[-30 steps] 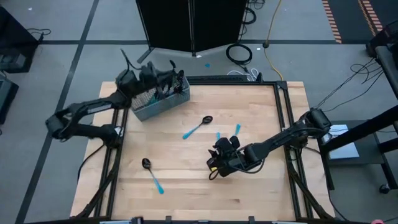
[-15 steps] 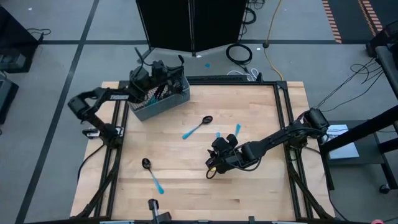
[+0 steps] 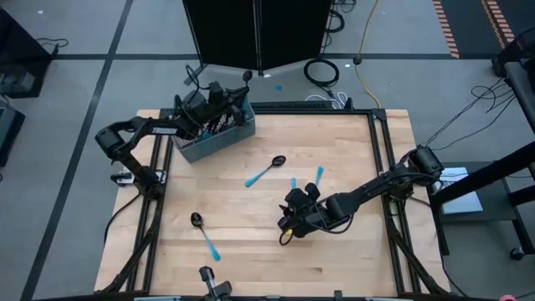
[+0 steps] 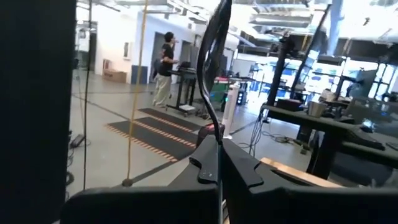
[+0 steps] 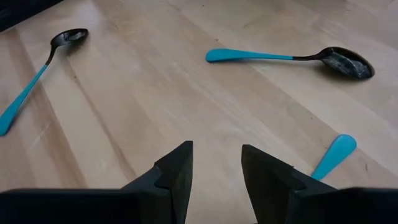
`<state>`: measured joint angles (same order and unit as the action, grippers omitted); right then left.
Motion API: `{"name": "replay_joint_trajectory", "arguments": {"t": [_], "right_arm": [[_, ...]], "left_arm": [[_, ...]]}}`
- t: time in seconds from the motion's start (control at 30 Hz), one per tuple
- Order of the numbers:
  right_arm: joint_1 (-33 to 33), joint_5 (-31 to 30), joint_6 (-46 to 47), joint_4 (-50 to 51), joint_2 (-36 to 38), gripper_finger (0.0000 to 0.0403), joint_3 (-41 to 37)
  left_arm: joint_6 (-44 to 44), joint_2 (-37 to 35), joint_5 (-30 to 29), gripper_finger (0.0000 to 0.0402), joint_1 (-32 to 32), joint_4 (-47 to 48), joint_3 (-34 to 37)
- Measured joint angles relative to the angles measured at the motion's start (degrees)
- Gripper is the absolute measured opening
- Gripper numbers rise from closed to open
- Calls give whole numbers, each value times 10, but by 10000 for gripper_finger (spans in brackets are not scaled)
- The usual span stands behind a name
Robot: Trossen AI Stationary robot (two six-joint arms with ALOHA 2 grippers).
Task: Sort silverware
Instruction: Put the blue spoon in the silverware rack
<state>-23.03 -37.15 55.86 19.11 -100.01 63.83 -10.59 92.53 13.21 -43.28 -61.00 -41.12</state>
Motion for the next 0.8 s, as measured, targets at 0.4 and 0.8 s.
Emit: {"name": "replay_joint_trajectory", "arguments": {"t": [0.4, 0.8], "right_arm": [[0, 1, -3, -8, 0, 130, 0], [0, 2, -11, -13, 0, 130, 0]], "left_arm": [[35, -2, -36, 1, 3, 17, -15], [35, -2, -36, 1, 7, 49, -15]]}}
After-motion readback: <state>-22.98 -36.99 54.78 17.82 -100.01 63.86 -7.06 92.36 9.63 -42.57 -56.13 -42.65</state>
